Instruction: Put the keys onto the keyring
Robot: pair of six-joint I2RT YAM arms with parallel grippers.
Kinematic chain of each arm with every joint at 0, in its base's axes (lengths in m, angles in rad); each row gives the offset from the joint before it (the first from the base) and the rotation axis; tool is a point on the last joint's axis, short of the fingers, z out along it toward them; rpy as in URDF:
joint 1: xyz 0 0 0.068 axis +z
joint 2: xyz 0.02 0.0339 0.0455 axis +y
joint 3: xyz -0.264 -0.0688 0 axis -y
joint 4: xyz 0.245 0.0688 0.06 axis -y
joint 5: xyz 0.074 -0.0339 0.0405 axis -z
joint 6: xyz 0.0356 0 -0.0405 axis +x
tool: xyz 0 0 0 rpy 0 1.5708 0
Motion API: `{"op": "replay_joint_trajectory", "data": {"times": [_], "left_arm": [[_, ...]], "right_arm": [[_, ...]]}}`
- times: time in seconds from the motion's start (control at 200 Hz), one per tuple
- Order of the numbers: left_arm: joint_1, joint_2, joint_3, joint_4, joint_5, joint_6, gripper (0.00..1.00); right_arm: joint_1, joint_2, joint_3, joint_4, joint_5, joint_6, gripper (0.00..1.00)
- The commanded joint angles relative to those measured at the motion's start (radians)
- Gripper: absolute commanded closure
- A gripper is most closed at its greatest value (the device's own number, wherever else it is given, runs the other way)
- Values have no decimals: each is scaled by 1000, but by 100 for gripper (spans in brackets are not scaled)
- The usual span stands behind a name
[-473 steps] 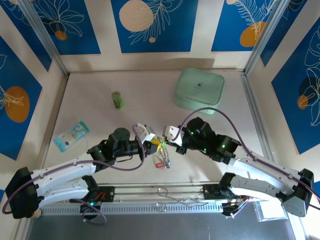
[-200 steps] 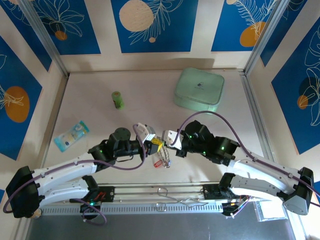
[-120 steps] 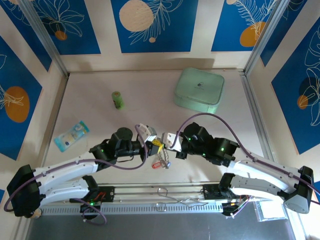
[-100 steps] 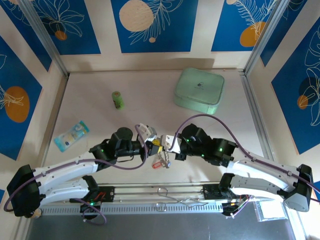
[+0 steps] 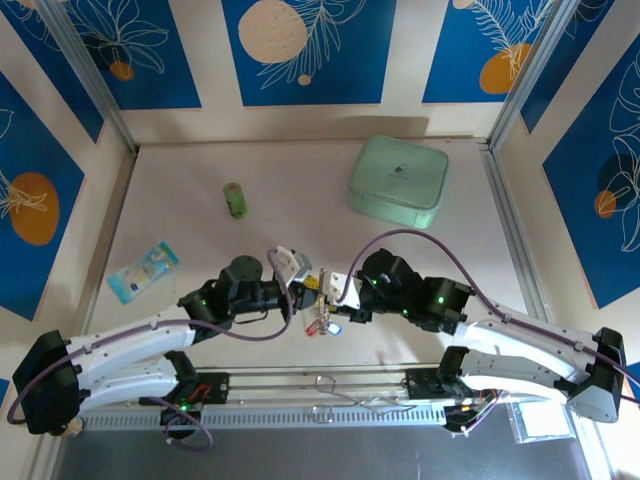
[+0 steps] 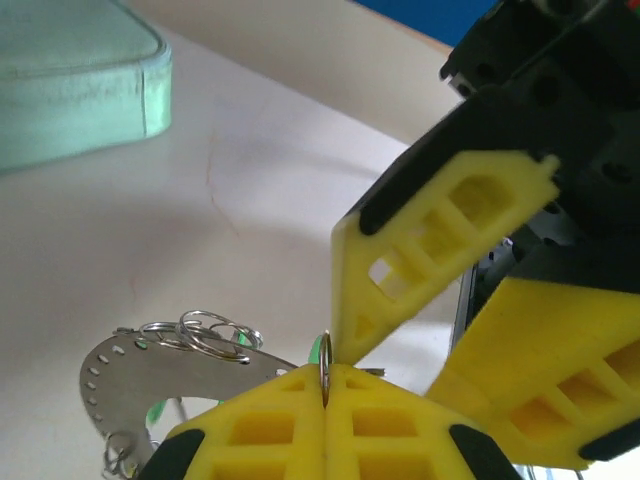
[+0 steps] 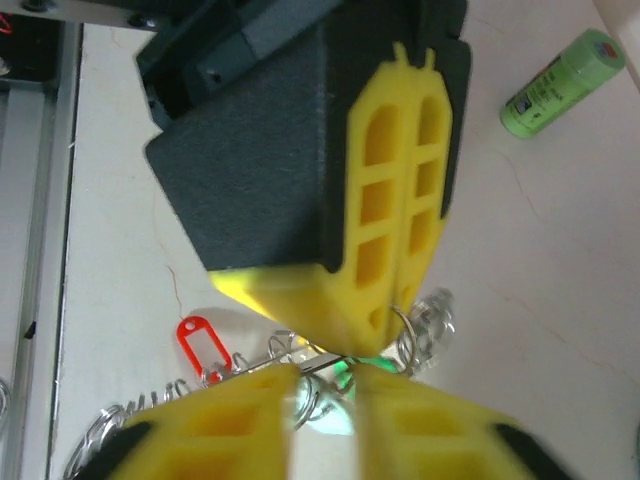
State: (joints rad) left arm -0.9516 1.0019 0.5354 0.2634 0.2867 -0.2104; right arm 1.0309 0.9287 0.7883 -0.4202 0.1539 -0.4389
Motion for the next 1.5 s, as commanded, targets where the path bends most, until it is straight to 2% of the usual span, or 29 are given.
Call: {"op": "replay_joint_trajectory", "data": {"times": [0.0, 0.115, 0.195, 0.365, 0.505, 0.84, 1.04, 1.25, 1.35, 1.425, 1.495], "left_arm": [[-1, -45, -49, 221, 26, 108, 100], [-1, -66, -105, 290, 52, 239, 100], [-1, -78, -147, 353, 107, 326, 100], [-2, -103, -196, 418, 203, 435, 100], [-1, -107, -199, 409, 221, 445, 100], [-1, -96, -201, 427, 221, 423, 100], [-1, -100, -204, 434, 217, 417, 100], [-1, -96, -207, 454, 218, 404, 100], [-1, -91, -210, 467, 221, 396, 100], [-1, -87, -213, 477, 218, 394, 100], [-1, -87, -215, 479, 204, 392, 100]], "right_arm": [[-68, -73, -9, -2, -133, 69, 62], [-183, -117, -12, -7, -316, 144, 61], [-233, -125, -17, 10, -396, 187, 64], [-249, -120, -43, 77, -500, 161, 72], [-241, -104, -58, 115, -543, 143, 71], [-203, -35, -57, 124, -562, 130, 71], [-193, -17, -55, 132, -542, 117, 80], [-186, 5, -50, 129, -532, 104, 82], [-185, 11, -46, 135, -538, 103, 89], [-184, 16, -40, 129, -542, 96, 100], [-184, 17, -27, 112, -533, 82, 100]]}}
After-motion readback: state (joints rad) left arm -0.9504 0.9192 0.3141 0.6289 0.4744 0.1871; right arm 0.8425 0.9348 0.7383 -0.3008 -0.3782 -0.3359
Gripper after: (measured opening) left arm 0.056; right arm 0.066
